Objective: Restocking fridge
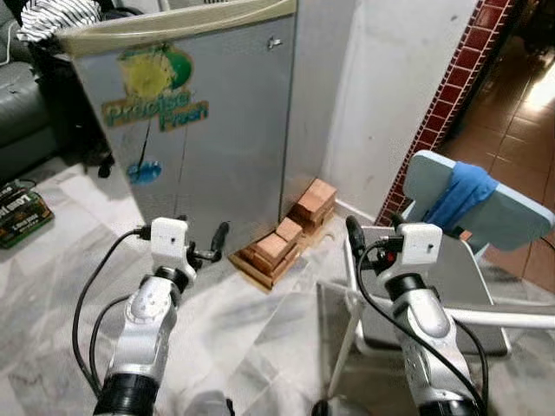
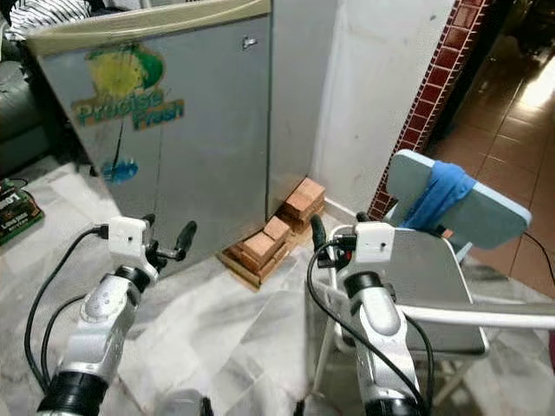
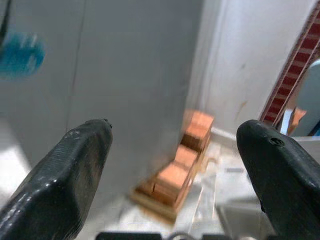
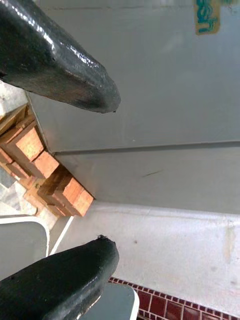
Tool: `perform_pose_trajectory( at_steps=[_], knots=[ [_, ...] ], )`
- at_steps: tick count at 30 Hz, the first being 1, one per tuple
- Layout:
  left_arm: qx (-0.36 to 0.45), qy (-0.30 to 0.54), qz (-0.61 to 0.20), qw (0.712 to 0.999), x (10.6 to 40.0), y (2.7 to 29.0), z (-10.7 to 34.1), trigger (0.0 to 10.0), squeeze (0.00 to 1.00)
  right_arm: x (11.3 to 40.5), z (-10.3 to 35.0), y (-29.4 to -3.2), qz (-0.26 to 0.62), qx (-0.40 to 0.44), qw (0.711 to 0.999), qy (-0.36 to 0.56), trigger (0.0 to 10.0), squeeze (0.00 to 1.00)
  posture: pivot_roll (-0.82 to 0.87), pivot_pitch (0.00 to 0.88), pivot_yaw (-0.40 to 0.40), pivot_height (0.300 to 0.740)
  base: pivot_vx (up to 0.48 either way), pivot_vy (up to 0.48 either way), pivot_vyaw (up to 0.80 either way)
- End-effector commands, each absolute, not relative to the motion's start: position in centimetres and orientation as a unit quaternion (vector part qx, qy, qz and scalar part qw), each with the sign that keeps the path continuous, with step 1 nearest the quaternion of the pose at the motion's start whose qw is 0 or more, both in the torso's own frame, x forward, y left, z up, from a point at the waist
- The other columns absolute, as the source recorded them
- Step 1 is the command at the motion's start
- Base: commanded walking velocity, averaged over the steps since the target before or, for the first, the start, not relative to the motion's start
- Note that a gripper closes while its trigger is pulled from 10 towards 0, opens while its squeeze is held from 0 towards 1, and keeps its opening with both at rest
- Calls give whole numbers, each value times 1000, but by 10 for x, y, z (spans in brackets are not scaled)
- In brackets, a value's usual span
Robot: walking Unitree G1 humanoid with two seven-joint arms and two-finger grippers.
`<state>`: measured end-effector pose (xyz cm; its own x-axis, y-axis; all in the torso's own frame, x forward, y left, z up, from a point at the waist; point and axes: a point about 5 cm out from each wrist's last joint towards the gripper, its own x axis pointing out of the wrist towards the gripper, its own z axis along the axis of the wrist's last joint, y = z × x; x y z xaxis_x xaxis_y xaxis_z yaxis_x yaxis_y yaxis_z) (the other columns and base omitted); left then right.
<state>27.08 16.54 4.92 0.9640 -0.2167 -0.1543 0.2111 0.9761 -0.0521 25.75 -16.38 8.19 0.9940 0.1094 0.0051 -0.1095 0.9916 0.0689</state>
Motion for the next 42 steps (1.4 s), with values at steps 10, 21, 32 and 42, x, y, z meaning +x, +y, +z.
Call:
perform_pose_trajectory(
  at_steps=[10, 21, 32, 42],
  knots=[
    [-21, 93, -91, 991, 271, 170, 43, 10000, 0, 265, 81, -162, 40, 28, 999, -4, 10000, 0, -45, 0, -4, 740, 0, 438, 0],
    [-29, 59, -89, 994, 280, 176, 59, 10000, 0, 274, 83, -168, 9, -36, 999, -7, 10000, 0, -31, 0, 4, 740, 0, 470, 0],
    [-35, 73, -93, 992, 262, 185, 52, 10000, 0, 254, 74, -174, -11, 15, 1000, 9, 10000, 0, -39, 8, 5, 740, 0, 480, 0],
    [-38, 69, -84, 993, 262, 188, 54, 10000, 0, 255, 72, -181, -19, 23, 999, 18, 10000, 0, -33, 3, -5, 740, 0, 480, -576]
  ],
)
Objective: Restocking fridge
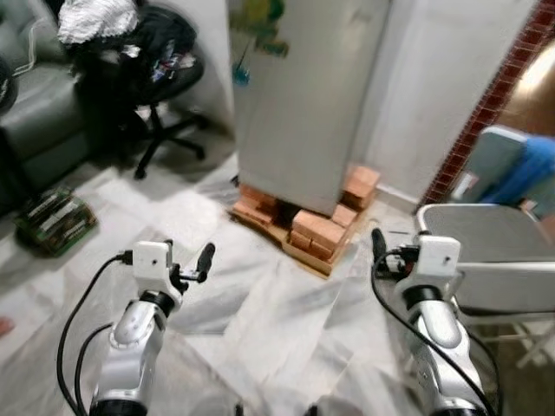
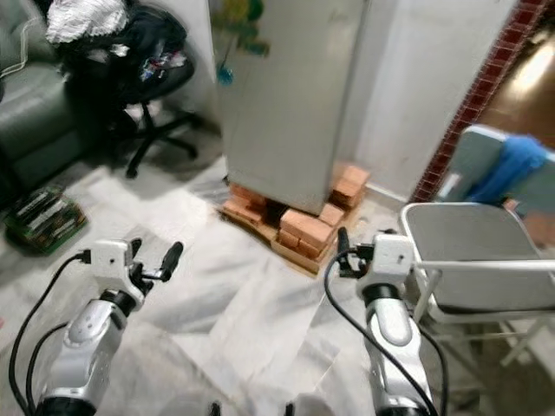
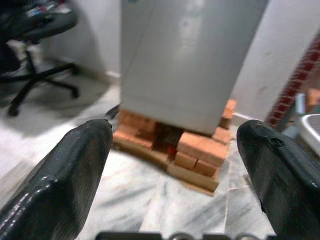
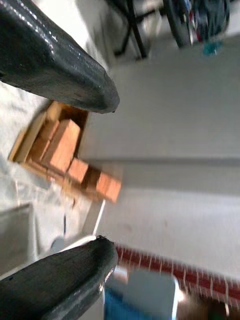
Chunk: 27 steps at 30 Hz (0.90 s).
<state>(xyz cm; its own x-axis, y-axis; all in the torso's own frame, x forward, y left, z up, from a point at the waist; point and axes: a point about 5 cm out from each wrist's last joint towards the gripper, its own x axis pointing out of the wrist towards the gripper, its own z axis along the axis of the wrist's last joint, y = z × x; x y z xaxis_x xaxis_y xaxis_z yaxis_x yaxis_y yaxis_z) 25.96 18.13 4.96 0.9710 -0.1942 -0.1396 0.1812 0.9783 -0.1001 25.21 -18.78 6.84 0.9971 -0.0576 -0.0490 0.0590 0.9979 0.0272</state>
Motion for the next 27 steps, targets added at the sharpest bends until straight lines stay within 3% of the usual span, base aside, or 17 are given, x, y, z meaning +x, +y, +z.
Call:
perform_pose_trajectory(
  at_steps=[1, 13, 27],
  knots=[
    [-39, 68, -85, 993, 262, 187, 55, 10000, 0, 255, 73, -181, -18, 23, 999, 18, 10000, 0, -33, 1, -6, 740, 0, 480, -800],
    [-39, 61, -82, 994, 265, 187, 56, 10000, 0, 258, 72, -183, -17, 17, 1000, 19, 10000, 0, -31, 0, -10, 740, 0, 465, -800],
    [-33, 52, -93, 994, 268, 189, 60, 10000, 0, 259, 73, -189, -24, 9, 1000, 13, 10000, 0, -36, 0, -12, 740, 280, 390, -800]
  ],
)
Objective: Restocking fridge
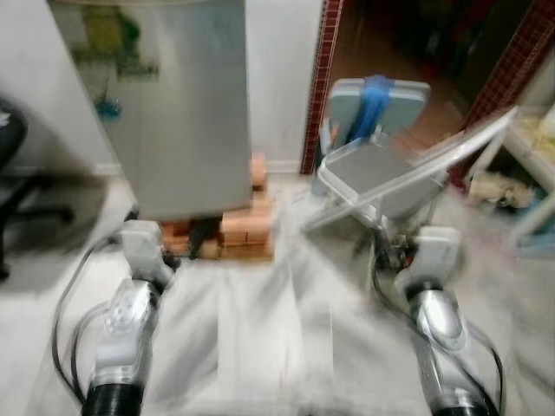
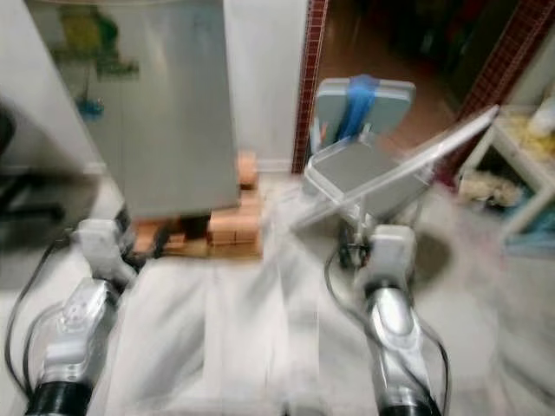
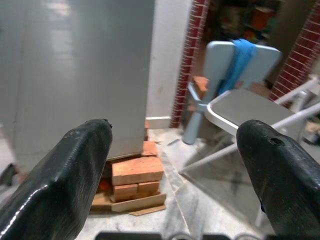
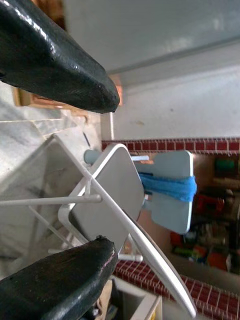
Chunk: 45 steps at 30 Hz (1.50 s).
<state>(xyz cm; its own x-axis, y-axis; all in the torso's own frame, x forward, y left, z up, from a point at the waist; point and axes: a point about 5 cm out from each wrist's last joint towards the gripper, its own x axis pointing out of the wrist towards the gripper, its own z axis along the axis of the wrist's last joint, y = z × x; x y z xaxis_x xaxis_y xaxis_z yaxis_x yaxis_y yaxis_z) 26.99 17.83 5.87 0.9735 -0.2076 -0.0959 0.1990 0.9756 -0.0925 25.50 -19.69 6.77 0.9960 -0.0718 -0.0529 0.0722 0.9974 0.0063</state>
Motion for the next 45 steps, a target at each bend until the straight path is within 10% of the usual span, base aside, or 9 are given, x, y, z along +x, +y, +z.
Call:
perform_pose_trajectory(
  at_steps=[1, 18, 45],
  knots=[
    [-33, 52, -95, 994, 268, 188, 60, 10000, 0, 259, 73, -190, -24, 8, 1000, 13, 10000, 0, -36, 0, -11, 740, 285, 386, -712],
    [25, 54, -96, 994, 227, 202, 55, 10000, 0, 198, 55, -232, -37, -36, 996, 71, 10000, 0, -21, 0, -6, 740, 283, 388, -70],
    [39, 51, -165, 984, 278, 177, 65, 10000, 0, 221, 66, -221, -108, 1, 994, 25, 10000, 0, -117, 26, 29, 740, 29, 52, 0]
  ],
)
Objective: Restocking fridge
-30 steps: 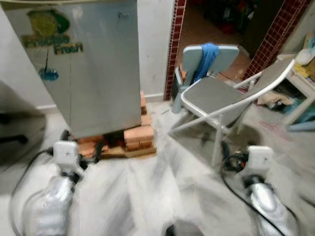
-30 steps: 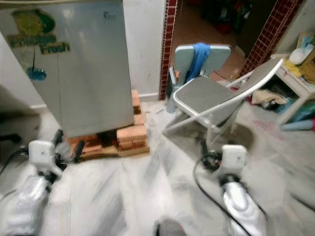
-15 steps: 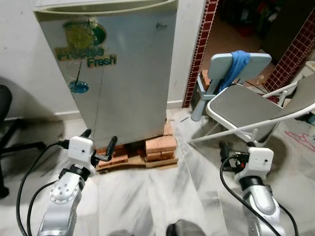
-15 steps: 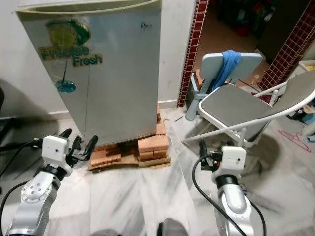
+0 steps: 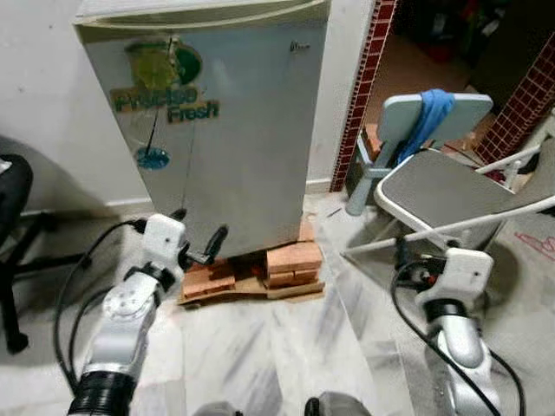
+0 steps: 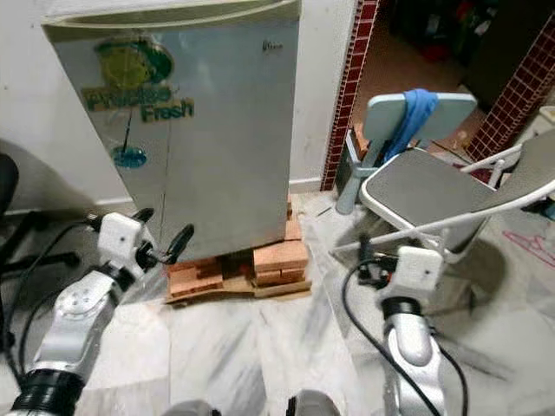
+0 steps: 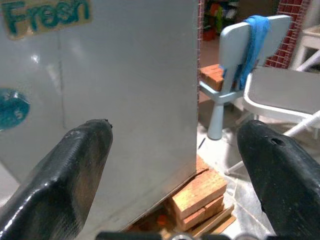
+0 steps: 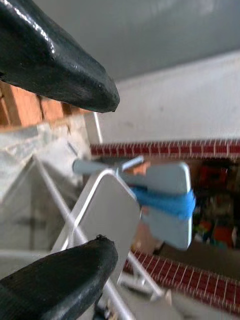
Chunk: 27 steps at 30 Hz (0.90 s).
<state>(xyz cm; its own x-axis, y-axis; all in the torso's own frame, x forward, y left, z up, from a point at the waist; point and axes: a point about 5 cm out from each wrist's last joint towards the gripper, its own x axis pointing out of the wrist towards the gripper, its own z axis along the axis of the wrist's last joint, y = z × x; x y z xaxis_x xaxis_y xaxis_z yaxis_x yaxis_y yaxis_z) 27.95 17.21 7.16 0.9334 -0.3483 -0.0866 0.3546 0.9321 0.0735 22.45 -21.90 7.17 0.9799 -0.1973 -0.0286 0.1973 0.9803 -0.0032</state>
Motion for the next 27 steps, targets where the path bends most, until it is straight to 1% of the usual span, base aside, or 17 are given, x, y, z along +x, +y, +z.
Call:
perform_pose_trajectory(
  at_steps=[1, 5, 8, 11, 12, 15, 16, 18, 20, 22, 27],
  knots=[
    [34, 54, -159, 985, 278, 176, 63, 10000, 0, 221, 67, -222, -109, -2, 994, 23, 10000, 0, -116, 23, 29, 740, 0, 0, 0],
    [32, 56, -164, 984, 276, 170, 63, 10000, 0, 224, 69, -222, -114, -2, 993, 18, 10000, 0, -98, 22, 37, 740, 0, 0, 0],
    [45, 47, -188, 980, 273, 168, 67, 10000, 0, 230, 68, -215, -107, -11, 994, 13, 10000, 0, -92, 21, 41, 740, 0, 0, 0],
    [63, 33, -190, 979, 273, 171, 72, 10000, 0, 235, 67, -211, -103, -15, 995, 14, 10000, 0, -98, 29, 45, 740, 0, 0, 0],
    [64, 23, -176, 982, 272, 175, 75, 10000, 0, 236, 69, -210, -102, -12, 995, 11, 10000, 0, -87, 37, 48, 740, 0, 0, 0],
    [62, 18, -168, 984, 270, 178, 77, 10000, 0, 236, 70, -209, -102, -11, 995, 9, 10000, 0, -76, 48, 55, 740, 0, 0, 0],
    [106, -6, -168, 980, 261, 179, 80, 10000, 0, 234, 71, -209, -108, -5, 994, 7, 10000, 0, -66, 65, 48, 740, 0, 0, 0],
    [136, -20, -171, 976, 251, 176, 81, 10000, 0, 232, 73, -210, -113, 1, 994, 5, 10000, 0, -63, 67, 46, 740, 0, 0, 0],
    [168, -32, -181, 968, 243, 172, 81, 10000, 0, 228, 75, -211, -114, 6, 993, 4, 10000, 0, -52, 69, 25, 740, 0, 0, 0],
    [184, -36, -182, 965, 238, 169, 79, 10000, 0, 226, 75, -212, -112, 13, 994, 8, 10000, 0, -42, 67, 3, 740, 0, 0, 0],
    [165, -15, -146, 975, 236, 176, 73, 10000, 0, 234, 82, -205, -80, 12, 997, 3, 10000, 0, -26, 52, -44, 740, 0, 0, 0]
  ],
)
